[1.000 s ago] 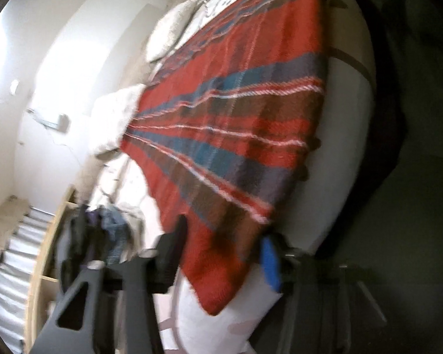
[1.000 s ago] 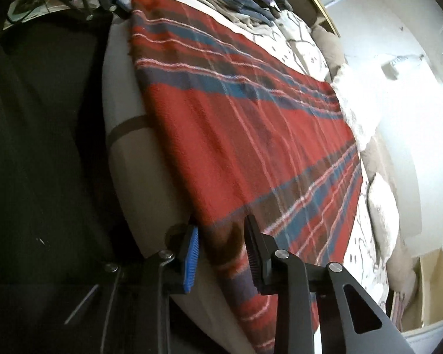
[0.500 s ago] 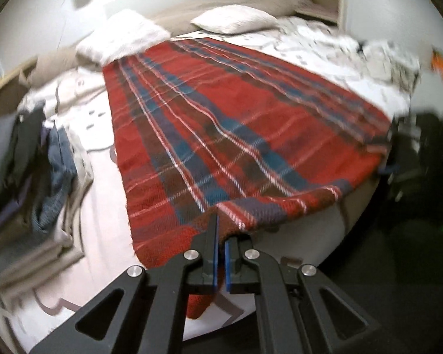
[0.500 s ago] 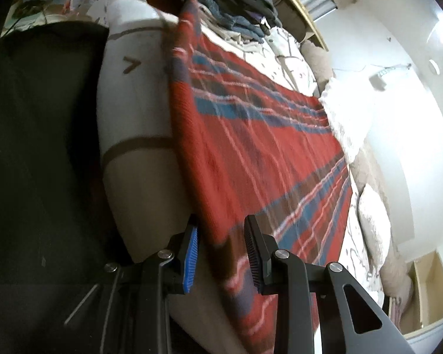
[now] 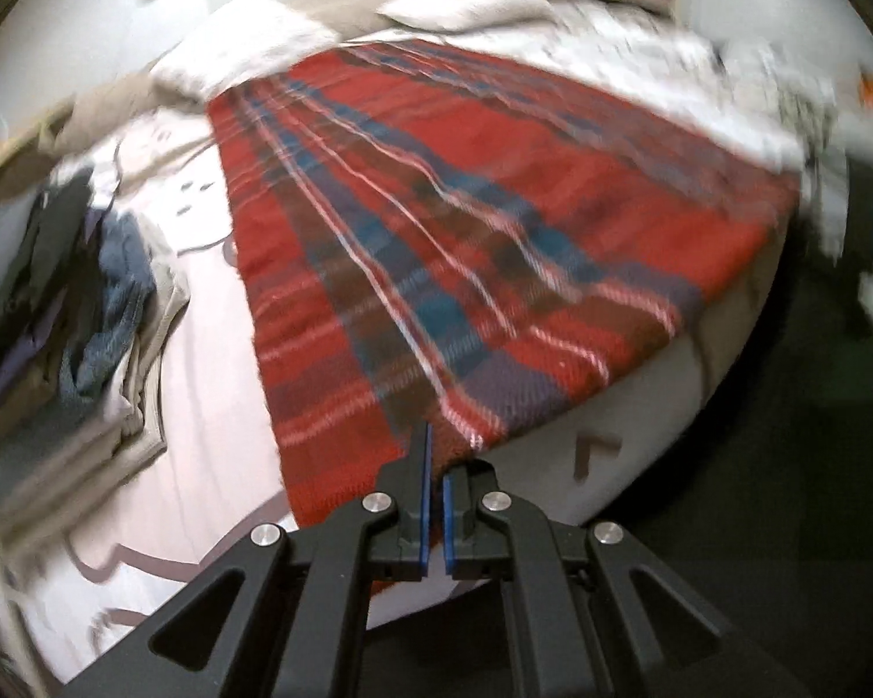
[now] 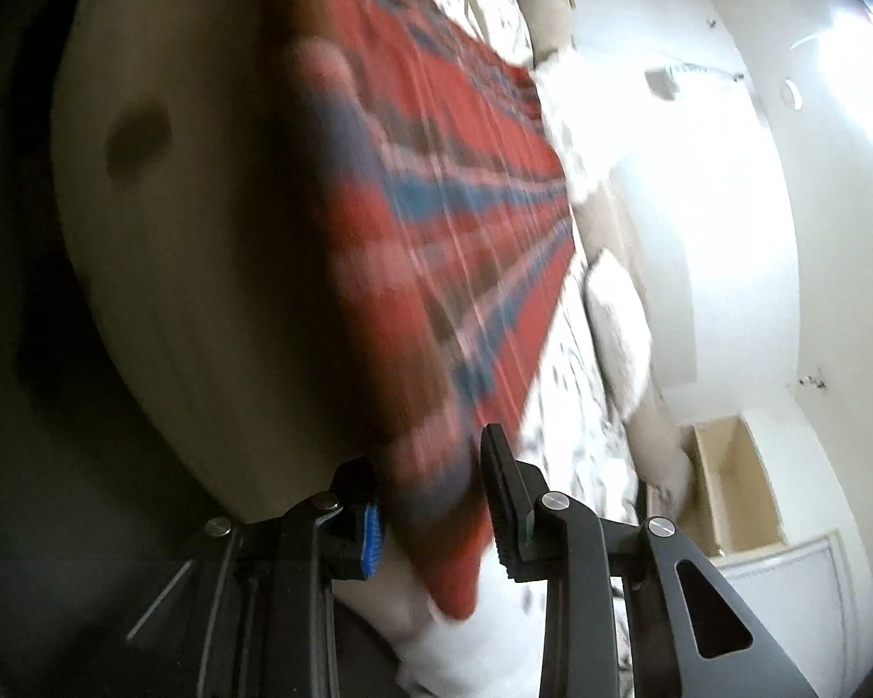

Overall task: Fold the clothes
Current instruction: 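Grasp the fringed edge with the right gripper and lift it with the left gripper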

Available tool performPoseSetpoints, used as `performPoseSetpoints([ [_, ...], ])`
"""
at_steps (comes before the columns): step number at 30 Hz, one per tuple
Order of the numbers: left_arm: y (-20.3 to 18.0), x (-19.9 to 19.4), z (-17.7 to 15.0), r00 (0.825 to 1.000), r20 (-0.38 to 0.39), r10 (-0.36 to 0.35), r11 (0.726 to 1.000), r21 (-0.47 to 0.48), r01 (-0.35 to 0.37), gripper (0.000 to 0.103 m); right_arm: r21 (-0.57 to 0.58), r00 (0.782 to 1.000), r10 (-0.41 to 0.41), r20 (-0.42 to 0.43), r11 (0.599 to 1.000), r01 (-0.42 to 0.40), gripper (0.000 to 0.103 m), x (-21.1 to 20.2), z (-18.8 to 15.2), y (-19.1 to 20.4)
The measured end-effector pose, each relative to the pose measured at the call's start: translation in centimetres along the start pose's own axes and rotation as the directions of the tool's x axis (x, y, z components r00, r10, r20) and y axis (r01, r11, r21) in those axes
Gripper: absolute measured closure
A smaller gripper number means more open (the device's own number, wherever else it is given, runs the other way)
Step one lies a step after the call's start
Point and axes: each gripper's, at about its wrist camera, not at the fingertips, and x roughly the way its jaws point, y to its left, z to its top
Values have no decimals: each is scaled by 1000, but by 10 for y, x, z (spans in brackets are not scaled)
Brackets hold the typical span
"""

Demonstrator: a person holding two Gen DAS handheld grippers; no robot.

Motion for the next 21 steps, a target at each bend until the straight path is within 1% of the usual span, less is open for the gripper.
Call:
performPoseSetpoints([
  [2, -20, 8, -9, 998, -6, 69, 991, 114, -68, 100, -29, 1000, -10, 11, 1000, 10, 73, -1, -5, 0],
  [3, -30, 12, -15, 993, 0, 115, 977, 179, -114, 100, -44, 1000, -14, 19, 999, 14, 73, -1, -7, 1],
  [4, -40, 15, -20, 985, 22, 169, 953, 250, -169, 99, -59, 999, -14, 29, 998, 15, 73, -1, -8, 2],
  [5, -50, 17, -26, 974, 49, 220, 921, 320, -224, 98, -75, 999, -11, 39, 997, 14, 74, -2, -9, 3],
  [6, -61, 20, -32, 960, 84, 268, 878, 389, -279, 98, -91, 999, -9, 49, 996, 13, 82, -2, -10, 5],
  [7, -66, 21, -37, 949, 108, 297, 848, 427, -314, 98, -100, 999, 6, 52, 995, -1, 93, -3, -11, 6],
  [8, -71, 22, -41, 938, 129, 322, 819, 458, -345, 97, -104, 998, 29, 50, 994, -23, 95, -3, -13, 5],
  [9, -71, 22, -42, 936, 133, 327, 816, 459, -351, 97, -107, 998, 47, 51, 993, -41, 98, -4, -15, 5],
  [10, -68, 21, -41, 932, 136, 336, 818, 448, -360, 93, -109, 997, 58, 54, 993, -51, 98, -6, -16, 3],
  [11, -66, 19, -40, 928, 138, 345, 819, 438, -370, 83, -101, 996, 69, 53, 993, -63, 99, -7, -17, 0],
  [12, -63, 18, -39, 924, 141, 354, 820, 428, -380, 76, -89, 995, 81, 51, 993, -77, 99, -9, -18, -3],
  [13, -60, 17, -37, 919, 149, 366, 818, 420, -393, 62, -72, 994, 93, 48, 993, -90, 99, -10, -19, -7],
  [14, -57, 16, -35, 913, 156, 376, 815, 414, -406, 54, -53, 993, 104, 46, 993, -102, 99, -11, -19, -10],
  [16, -52, 16, -34, 914, 157, 374, 810, 424, -404, 53, -8, 990, 131, 44, 991, -131, 99, -13, -20, -16],
  [18, -52, 18, -35, 918, 157, 364, 803, 447, -395, 56, 37, 986, 159, 45, 986, -161, 99, -14, -21, -22],
  [20, -55, 20, -37, 919, 160, 361, 784, 482, -392, 59, 47, 986, 163, 44, 985, -165, 99, -12, -22, -22],
  [21, -54, 20, -37, 920, 156, 359, 779, 493, -387, 61, 48, 986, 162, 43, 985, -164, 99, -10, -23, -22],
])
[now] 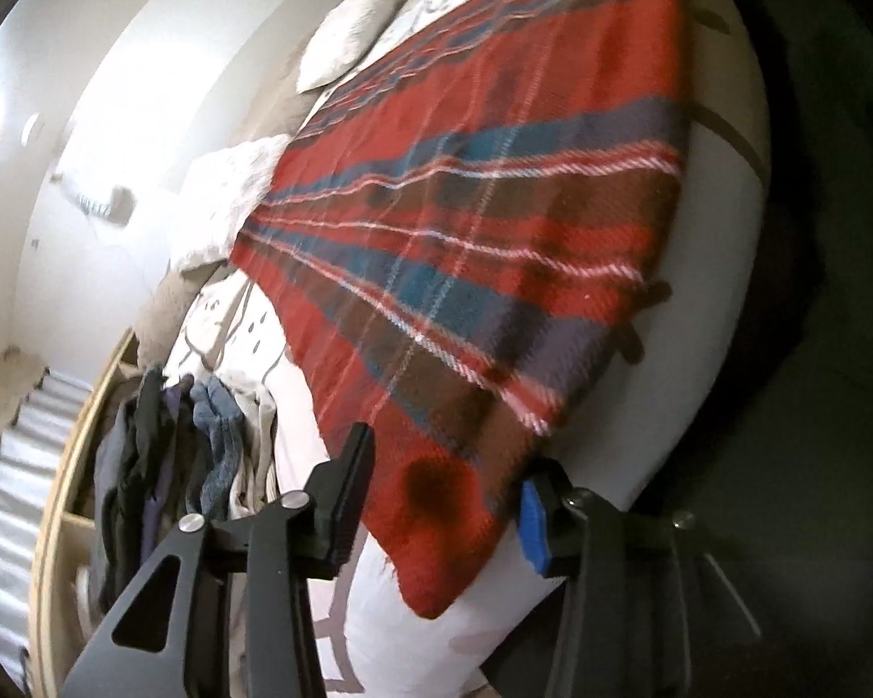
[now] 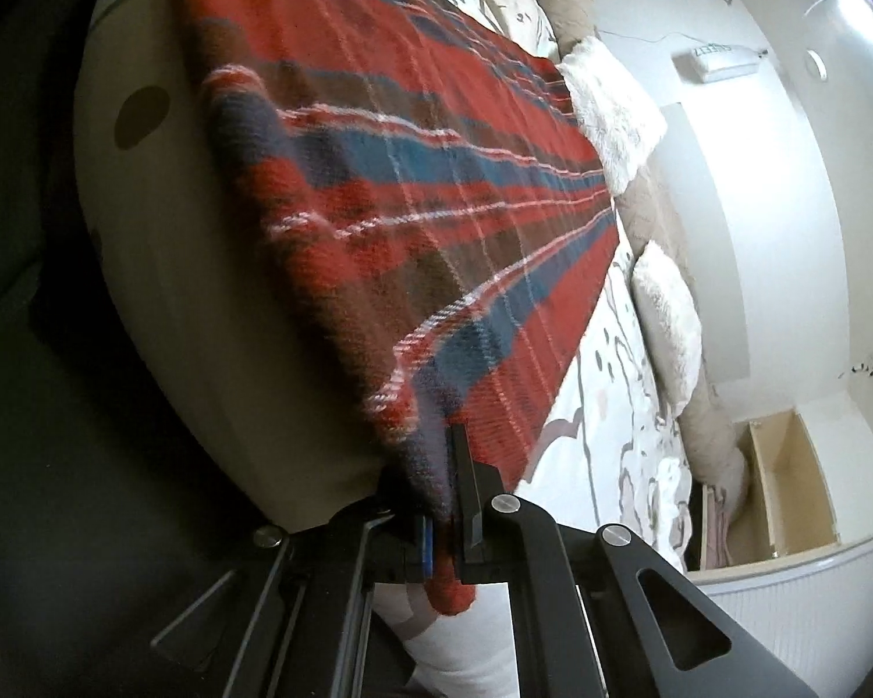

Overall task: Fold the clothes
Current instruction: 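Grasp the fringed edge with the right gripper and lift it with the left gripper, then raise the fringed edge high with both grippers and carry it over the blanket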

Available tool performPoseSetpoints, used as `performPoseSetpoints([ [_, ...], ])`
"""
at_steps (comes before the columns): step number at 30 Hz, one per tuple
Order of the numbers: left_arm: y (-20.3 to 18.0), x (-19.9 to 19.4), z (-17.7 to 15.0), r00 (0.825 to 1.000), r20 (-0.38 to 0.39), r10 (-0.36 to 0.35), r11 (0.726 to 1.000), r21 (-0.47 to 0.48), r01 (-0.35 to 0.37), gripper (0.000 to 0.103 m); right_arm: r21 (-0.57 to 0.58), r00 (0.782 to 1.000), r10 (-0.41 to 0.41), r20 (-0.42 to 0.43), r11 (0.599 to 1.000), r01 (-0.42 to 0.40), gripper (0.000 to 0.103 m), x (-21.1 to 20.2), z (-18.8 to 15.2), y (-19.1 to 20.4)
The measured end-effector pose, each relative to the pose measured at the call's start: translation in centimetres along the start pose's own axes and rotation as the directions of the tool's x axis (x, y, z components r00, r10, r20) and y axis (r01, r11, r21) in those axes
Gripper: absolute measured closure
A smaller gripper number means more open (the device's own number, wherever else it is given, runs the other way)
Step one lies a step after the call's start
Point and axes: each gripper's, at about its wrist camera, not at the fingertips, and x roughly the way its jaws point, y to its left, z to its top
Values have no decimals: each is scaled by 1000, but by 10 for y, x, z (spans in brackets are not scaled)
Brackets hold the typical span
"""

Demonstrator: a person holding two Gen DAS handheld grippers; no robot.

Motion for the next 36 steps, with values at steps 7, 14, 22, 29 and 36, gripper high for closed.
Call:
performPoseSetpoints([
  [7, 49, -6, 19, 999, -34, 39, 965, -257, -46, 100, 311, 990, 131, -45, 944, -111, 100, -9, 12, -47],
  [14, 167, -74, 60, 950, 148, 273, 794, -592, -136, 100, 707, 988, -1, 157, 698, -112, 100, -64, 31, -199],
  [22, 197, -186, 67, 811, 291, 508, 730, -646, -225, 100, 791, 911, -201, 360, 584, -184, 100, -174, 12, -285],
  [29, 178, -270, 51, 722, 310, 618, 679, -674, -292, 100, 775, 857, -289, 426, 605, -181, 100, -261, -11, -294],
  [36, 158, -330, 30, 633, 306, 711, 625, -687, -370, 100, 755, 807, -349, 477, 633, -172, 100, -335, -44, -276],
])
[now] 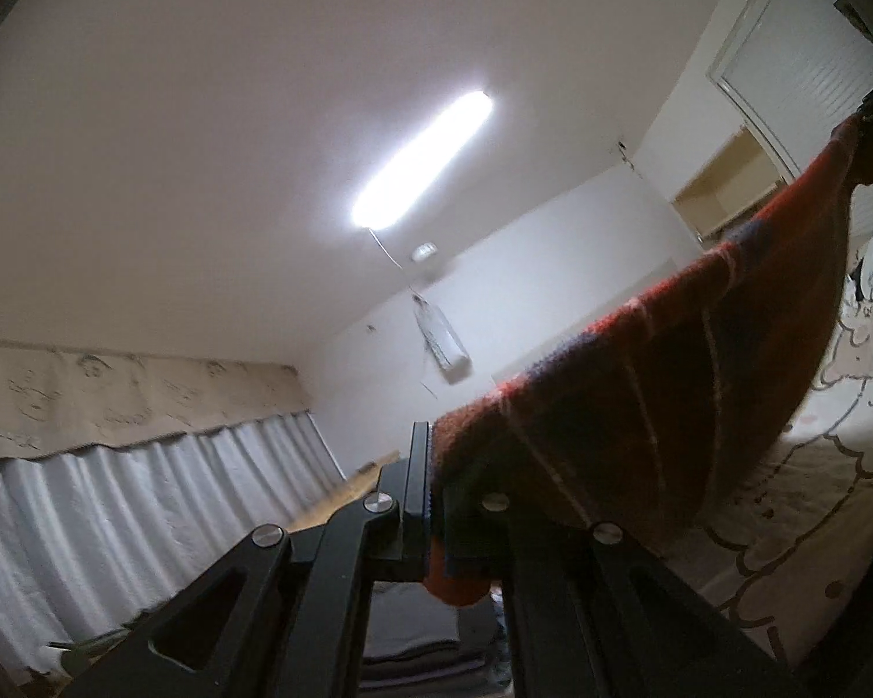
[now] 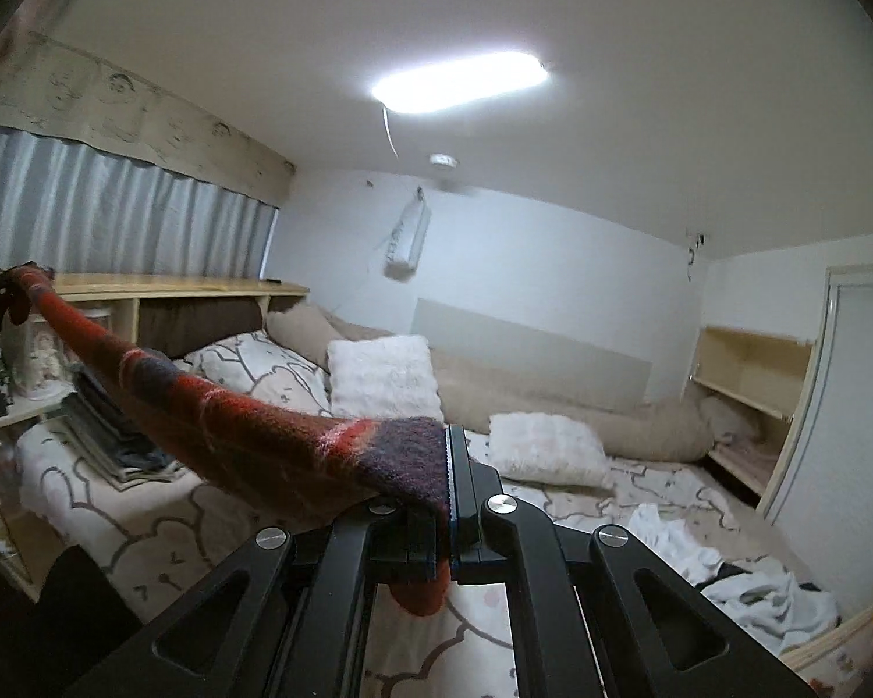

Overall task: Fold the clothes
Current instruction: 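Raise the fringed edge high with both grippers and carry it over the blanket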

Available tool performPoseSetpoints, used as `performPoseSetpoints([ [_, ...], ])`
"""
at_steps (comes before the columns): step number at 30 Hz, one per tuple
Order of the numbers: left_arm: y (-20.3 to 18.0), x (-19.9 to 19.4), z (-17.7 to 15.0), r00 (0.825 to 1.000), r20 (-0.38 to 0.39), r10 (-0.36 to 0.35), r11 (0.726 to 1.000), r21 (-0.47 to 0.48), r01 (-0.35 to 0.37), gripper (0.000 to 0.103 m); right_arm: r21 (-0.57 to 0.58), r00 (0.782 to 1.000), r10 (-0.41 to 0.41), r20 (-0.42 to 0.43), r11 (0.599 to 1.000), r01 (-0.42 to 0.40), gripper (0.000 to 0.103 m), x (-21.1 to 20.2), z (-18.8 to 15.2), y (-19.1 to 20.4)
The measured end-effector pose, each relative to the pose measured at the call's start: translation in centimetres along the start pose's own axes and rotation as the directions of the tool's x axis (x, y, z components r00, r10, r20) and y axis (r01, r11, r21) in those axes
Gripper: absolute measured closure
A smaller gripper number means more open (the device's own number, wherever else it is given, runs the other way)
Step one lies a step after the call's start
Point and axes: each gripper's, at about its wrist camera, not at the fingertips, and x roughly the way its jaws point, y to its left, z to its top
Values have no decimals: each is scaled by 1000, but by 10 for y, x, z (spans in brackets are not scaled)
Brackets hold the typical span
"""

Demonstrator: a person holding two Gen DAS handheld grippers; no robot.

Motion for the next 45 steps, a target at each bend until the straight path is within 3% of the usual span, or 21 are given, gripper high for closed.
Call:
performPoseSetpoints([
  [8, 14, -52, 30, 991, 128, 42, 999, 20, -45, 100, -1, 998, -4, 68, 1000, 4, 100, -50, 12, -5],
  [10, 13, -45, 27, 994, 103, 21, 999, 26, -23, 100, 8, 999, 16, 35, 1000, -16, 100, -45, 12, -7],
  [13, 7, -9, 9, 1000, 6, -24, 999, 30, 23, 100, 62, 996, 57, -68, 997, -52, 100, -12, 6, -14],
  [16, -4, 43, -18, 986, -128, -111, 994, -6, 111, 100, 120, 968, 118, -221, 988, -93, 100, 49, -10, -22],
  [19, -24, 102, -51, 937, -257, -237, 971, -74, 226, 99, 146, 917, 170, -360, 981, -125, 100, 118, -31, -23],
  [21, -40, 143, -76, 892, -337, -302, 953, -115, 279, 99, 164, 867, 198, -457, 977, -136, 100, 171, -52, -24],
  [23, -59, 189, -105, 835, -422, -352, 936, -161, 313, 100, 184, 807, 223, -546, 972, -144, 100, 224, -74, -26],
  [26, -79, 245, -142, 768, -515, -381, 924, -206, 321, 99, 222, 723, 261, -639, 963, -151, 100, 298, -109, -27],
  [28, -97, 290, -172, 711, -588, -386, 922, -220, 318, 100, 227, 682, 267, -680, 962, -151, 100, 344, -130, -24],
  [31, -129, 331, -204, 641, -659, -394, 916, -229, 328, 100, 231, 621, 269, -736, 962, -143, 100, 414, -160, -19],
  [34, -161, 373, -233, 544, -733, -408, 904, -243, 351, 99, 232, 557, 260, -788, 965, -122, 100, 471, -185, -20],
  [36, -175, 400, -248, 491, -766, -414, 899, -262, 350, 99, 225, 522, 247, -817, 969, -106, 100, 506, -201, -21],
  [38, -186, 426, -261, 469, -779, -416, 900, -279, 336, 100, 221, 500, 236, -833, 971, -91, 100, 533, -211, -21],
  [45, -201, 510, -281, 447, -796, -408, 909, -309, 278, 99, 221, 468, 211, -858, 975, -35, 100, 619, -225, -30],
])
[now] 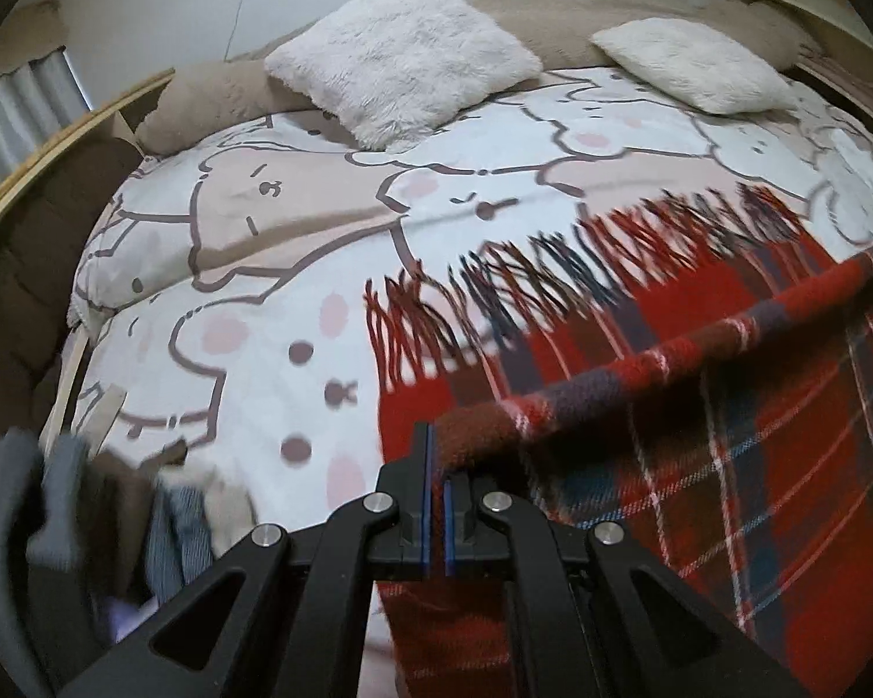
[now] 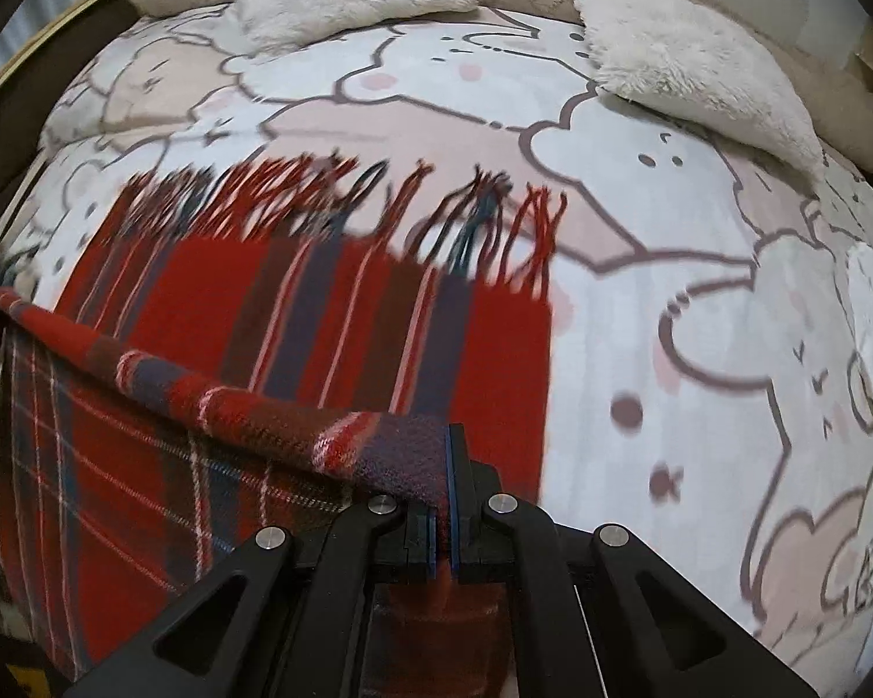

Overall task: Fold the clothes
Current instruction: 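Raise the fringed edge high with both grippers and carry it over the blanket, then lay the fringed edge down onto the blanket and open both grippers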

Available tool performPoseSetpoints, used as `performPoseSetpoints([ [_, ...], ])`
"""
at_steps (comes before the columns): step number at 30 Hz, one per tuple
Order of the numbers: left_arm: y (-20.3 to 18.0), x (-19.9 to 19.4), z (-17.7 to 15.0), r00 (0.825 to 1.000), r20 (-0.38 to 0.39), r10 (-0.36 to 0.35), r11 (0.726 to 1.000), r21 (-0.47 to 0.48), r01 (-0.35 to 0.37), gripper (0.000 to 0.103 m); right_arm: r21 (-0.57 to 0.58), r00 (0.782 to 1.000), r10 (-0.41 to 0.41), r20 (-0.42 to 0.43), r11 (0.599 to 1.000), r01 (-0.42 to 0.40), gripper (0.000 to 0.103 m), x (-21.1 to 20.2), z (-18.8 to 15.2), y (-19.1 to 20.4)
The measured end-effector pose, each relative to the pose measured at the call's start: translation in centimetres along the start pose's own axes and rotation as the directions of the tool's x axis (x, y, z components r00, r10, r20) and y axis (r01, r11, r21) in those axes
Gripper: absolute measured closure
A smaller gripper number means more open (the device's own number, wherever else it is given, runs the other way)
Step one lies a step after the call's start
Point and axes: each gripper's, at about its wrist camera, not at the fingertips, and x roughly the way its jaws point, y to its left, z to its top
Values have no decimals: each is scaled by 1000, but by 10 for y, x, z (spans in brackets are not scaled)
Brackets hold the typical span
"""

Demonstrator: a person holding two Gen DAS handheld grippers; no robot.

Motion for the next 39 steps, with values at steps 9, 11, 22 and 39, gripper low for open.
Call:
performPoseSetpoints([
  [9, 0, 85, 41, 993, -112, 25, 1000, 4, -24, 99, 29, 994, -68, -89, 997, 71, 100, 62, 67, -9],
  [11, 0, 101, 40, 990, -140, 23, 1000, 7, -23, 96, 24, 991, -77, -109, 996, 80, 100, 75, 72, -9],
  [22, 5, 120, 55, 995, -97, 2, 999, -46, -6, 60, 64, 978, -199, -61, 977, 202, 27, 90, 73, -28],
  [39, 53, 82, 6, 997, -78, -22, 991, -131, 12, 53, 3, 995, -15, 96, 1000, 15, 55, 48, 33, -13],
])
